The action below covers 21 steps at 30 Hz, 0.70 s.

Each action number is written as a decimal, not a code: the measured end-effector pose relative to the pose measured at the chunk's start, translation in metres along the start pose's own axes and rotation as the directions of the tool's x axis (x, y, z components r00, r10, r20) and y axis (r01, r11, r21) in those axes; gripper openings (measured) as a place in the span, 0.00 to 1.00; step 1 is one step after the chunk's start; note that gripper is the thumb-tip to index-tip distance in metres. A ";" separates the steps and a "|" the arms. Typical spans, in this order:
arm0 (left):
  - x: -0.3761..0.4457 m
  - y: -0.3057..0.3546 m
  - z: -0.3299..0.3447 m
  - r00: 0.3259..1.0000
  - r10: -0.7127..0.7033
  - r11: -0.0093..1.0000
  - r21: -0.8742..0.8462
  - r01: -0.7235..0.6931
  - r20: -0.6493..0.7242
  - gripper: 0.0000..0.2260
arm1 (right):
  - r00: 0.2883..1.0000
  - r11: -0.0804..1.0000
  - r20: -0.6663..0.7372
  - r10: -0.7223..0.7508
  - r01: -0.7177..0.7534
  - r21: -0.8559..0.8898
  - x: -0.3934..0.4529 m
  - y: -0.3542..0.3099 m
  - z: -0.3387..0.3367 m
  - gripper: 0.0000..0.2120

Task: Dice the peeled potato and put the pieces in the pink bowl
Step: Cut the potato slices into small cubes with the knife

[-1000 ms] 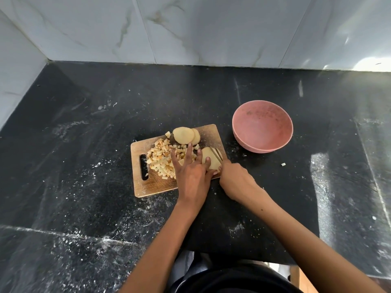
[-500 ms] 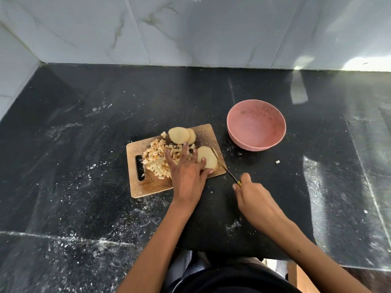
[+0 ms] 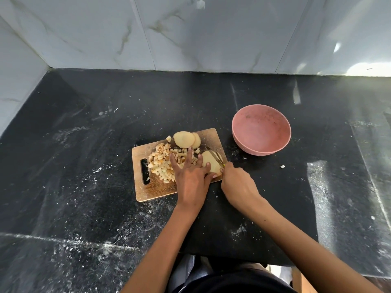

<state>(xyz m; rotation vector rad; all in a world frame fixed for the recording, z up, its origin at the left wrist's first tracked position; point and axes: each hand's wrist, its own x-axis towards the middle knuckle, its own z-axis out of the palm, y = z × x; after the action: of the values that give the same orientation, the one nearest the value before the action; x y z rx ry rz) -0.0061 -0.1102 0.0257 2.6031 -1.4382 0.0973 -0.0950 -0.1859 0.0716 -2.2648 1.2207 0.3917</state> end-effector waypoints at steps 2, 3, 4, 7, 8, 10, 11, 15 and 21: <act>0.000 -0.001 0.001 1.000 0.000 1.000 -0.018 0.000 -0.007 0.10 | 1.000 0.999 0.016 0.027 -0.026 -0.030 0.003 -0.004 0.002 0.15; 0.000 -0.001 0.002 1.000 0.000 1.000 -0.026 0.000 -0.013 0.10 | 0.999 0.999 0.022 0.033 -0.032 -0.037 0.005 -0.006 0.002 0.15; 0.000 -0.001 0.003 1.000 0.000 1.000 -0.027 0.000 -0.020 0.10 | 0.999 0.999 0.030 0.036 -0.035 -0.037 0.007 -0.008 0.003 0.16; 0.001 -0.002 0.004 1.000 -0.001 0.999 -0.041 0.000 -0.026 0.09 | 0.998 0.999 0.037 0.043 -0.042 -0.026 0.012 -0.012 0.004 0.15; 0.000 -0.003 0.004 1.000 -0.002 0.999 -0.048 0.001 -0.021 0.08 | 0.998 0.999 0.034 0.047 -0.046 -0.026 0.012 -0.012 0.004 0.14; 0.000 -0.004 0.005 1.000 -0.004 0.999 -0.042 0.002 -0.027 0.08 | 0.997 0.998 0.042 0.057 -0.056 -0.032 0.006 -0.008 0.006 0.15; 0.000 -0.004 0.006 0.999 -0.002 0.999 -0.035 0.000 -0.036 0.09 | 0.996 0.997 0.056 0.065 -0.064 -0.034 0.002 -0.005 0.006 0.15; -0.002 -0.002 0.003 1.000 -0.008 1.000 0.010 0.007 0.017 0.11 | 0.991 0.996 0.095 0.092 -0.090 -0.027 -0.021 0.011 0.013 0.12; -0.004 -0.003 0.006 1.000 -0.003 1.000 -0.019 0.003 -0.008 0.10 | 0.992 0.996 0.097 0.076 -0.071 -0.053 -0.055 0.033 0.025 0.07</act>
<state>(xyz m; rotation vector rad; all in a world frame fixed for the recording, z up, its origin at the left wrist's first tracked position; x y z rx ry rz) -0.0057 -0.1066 0.0191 2.5868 -1.4251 0.0928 -0.1529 -0.1484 0.0674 -2.2181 1.2585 0.5606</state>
